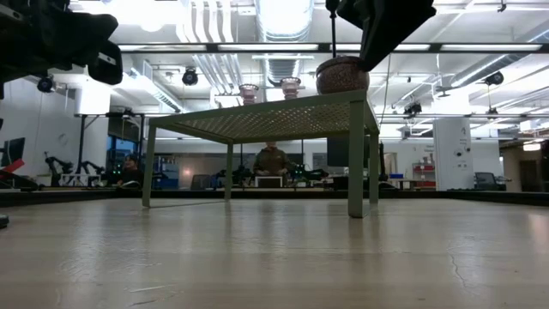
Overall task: Pick & Place candle stick holders
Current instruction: Put the purple patterned scented candle on the shelf, then put the top black candle holder on the shelf aligned with the other black candle holder
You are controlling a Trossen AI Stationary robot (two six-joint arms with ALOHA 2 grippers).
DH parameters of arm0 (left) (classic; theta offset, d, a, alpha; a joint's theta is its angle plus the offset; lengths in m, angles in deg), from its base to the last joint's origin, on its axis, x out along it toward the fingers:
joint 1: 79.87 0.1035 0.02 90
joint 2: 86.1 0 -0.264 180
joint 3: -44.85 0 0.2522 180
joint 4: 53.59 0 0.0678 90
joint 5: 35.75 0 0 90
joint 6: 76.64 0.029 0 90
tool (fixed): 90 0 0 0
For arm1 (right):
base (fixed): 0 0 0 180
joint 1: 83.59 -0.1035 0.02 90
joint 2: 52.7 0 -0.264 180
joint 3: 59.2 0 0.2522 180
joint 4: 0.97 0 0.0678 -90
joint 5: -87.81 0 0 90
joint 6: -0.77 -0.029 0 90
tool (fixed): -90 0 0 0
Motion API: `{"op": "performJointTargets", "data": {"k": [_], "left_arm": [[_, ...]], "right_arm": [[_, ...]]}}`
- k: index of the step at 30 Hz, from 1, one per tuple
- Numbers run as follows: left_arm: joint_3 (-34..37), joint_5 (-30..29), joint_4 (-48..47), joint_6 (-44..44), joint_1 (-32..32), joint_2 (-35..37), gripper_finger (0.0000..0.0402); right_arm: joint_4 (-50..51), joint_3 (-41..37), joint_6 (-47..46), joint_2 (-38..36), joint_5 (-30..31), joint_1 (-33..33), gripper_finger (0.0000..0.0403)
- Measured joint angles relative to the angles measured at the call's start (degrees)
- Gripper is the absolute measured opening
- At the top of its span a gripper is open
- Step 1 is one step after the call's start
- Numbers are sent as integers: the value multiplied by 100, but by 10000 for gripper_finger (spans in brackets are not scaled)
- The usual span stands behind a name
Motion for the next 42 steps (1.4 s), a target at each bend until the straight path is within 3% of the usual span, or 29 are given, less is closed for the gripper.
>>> {"op": "performJointTargets", "data": {"k": [33,36,40,42], "left_arm": [[1,0,0,-1,1,1,16],[0,0,-2,-1,1,1,16],[0,0,-2,-2,0,0,16],[0,0,-2,-2,2,2,16]], "right_arm": [[-287,-271,131,5,596,42,8],[-247,-271,41,-6,530,33,8],[-261,-271,-68,-95,-271,21,8],[-271,-276,-185,-160,-393,-20,8]]}}
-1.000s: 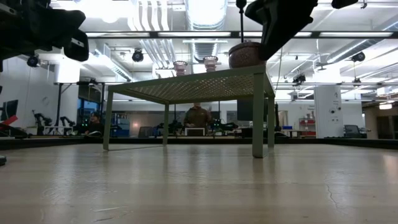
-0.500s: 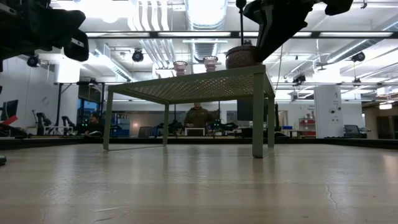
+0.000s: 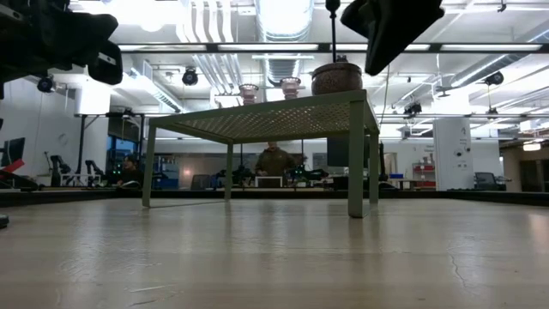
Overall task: Pick & Place candle stick holders
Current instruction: Put the top black candle holder on the shelf aligned with the other black candle holder
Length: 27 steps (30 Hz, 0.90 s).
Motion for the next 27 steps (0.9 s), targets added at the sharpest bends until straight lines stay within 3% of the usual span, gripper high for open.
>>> {"op": "performJointTargets", "data": {"k": [10,27], "left_arm": [[0,0,0,1,0,0,16],[1,0,-9,2,-2,-4,16]], "right_arm": [[-599,-375,-273,-1091,520,-369,8],[-4140,-3793,102,-4966,542,-481,8]]}}
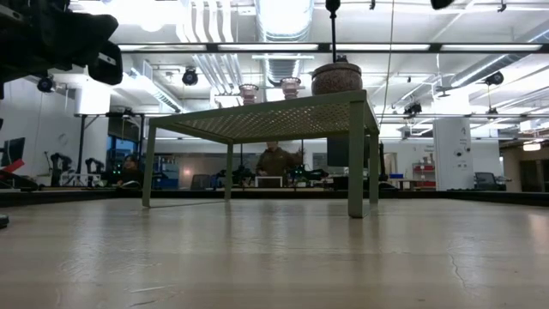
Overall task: Pick & Place candle stick holders
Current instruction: Put the top black candle holder on the shelf aligned with the other black candle holder
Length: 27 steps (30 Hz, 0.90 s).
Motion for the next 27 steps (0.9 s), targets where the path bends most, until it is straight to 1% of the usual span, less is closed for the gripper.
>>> {"op": "performJointTargets", "data": {"k": [5,11,14,17,19,27], "left_arm": [[-1,0,-2,0,2,-2,16],[-1,0,0,-2,2,-2,16],[-1,0,0,-2,2,-2,16],[-1,0,-1,-1,2,-2,16],[-1,0,-2,0,0,-2,16],[1,0,-2,-2,0,-2,16]], "right_arm": [[-438,-721,146,-890,-2,0,8],[-450,-1481,402,-1848,179,2,8],[-465,-1831,368,-2285,353,8,8],[-485,-2167,263,-2685,763,19,8],[-478,-2383,230,-2936,897,17,8],[-553,-3083,228,-3822,992,17,8]]}}
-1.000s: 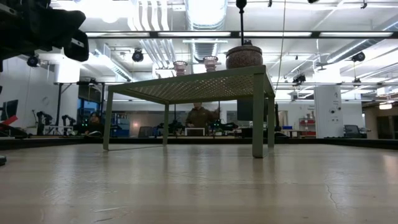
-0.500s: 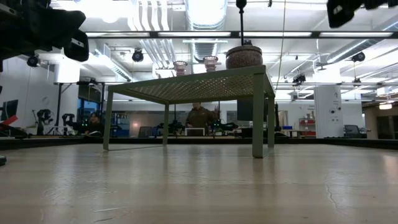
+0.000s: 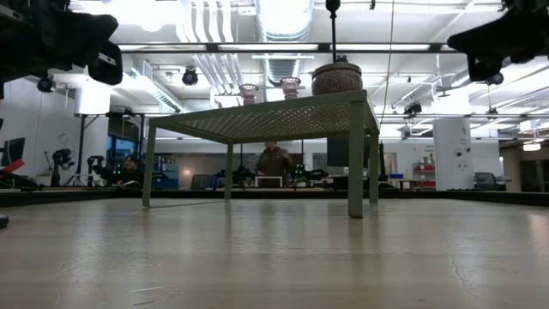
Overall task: Pick & Place candle stick holders
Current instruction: Put the top black candle holder on the shelf aligned with the other black candle holder
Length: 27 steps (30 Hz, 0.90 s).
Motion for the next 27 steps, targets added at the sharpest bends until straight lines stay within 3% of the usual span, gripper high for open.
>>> {"op": "performJointTargets", "data": {"k": [8,20,24,27], "left_arm": [[-2,0,0,1,0,0,16],[-2,0,-45,1,1,0,16],[-1,1,-93,2,1,-1,16],[-2,0,-118,2,2,-2,16]], "right_arm": [[5,-257,50,-641,20,-2,8],[179,-612,-54,-641,277,279,8],[221,-695,-288,-561,-186,322,8],[220,-697,-264,-551,-139,343,8]]}}
